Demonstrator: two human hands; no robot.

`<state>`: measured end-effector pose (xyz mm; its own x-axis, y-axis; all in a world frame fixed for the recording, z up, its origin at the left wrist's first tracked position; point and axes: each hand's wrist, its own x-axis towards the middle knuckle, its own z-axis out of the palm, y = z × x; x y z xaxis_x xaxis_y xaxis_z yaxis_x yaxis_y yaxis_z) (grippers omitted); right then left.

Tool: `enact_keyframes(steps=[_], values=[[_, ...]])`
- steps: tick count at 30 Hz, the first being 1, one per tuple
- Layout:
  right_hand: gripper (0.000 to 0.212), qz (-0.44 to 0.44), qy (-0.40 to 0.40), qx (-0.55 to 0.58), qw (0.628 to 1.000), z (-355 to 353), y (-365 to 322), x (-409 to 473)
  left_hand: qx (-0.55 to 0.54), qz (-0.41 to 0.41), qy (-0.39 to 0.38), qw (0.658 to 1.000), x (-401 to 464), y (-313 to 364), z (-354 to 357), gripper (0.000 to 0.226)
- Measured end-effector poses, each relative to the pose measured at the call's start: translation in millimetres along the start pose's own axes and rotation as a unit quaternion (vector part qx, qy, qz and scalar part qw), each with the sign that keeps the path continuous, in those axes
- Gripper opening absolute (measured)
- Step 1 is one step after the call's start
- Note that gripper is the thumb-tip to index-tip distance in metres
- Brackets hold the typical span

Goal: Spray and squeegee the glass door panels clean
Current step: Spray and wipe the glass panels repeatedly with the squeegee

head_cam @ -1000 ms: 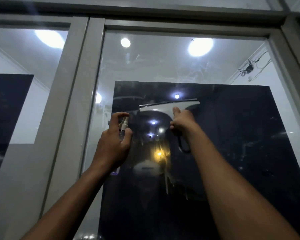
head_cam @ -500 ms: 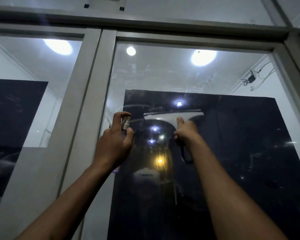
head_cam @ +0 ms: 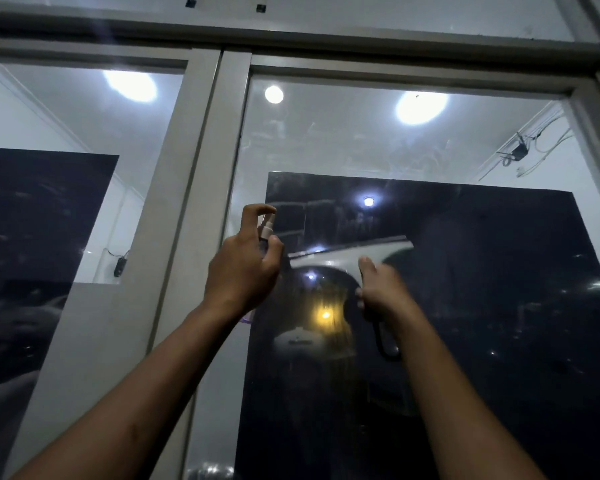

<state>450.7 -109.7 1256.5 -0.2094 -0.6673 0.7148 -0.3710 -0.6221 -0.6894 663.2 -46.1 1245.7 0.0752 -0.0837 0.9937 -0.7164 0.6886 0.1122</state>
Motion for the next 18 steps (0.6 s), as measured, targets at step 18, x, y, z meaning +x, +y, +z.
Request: enact_keyframes(steps=[18], values=[[0.047,-0.03,-0.005,-0.092,0.995,53,-91,16,0.043,-0.007,-0.005,0.999,-8,-29,-35,0.036]])
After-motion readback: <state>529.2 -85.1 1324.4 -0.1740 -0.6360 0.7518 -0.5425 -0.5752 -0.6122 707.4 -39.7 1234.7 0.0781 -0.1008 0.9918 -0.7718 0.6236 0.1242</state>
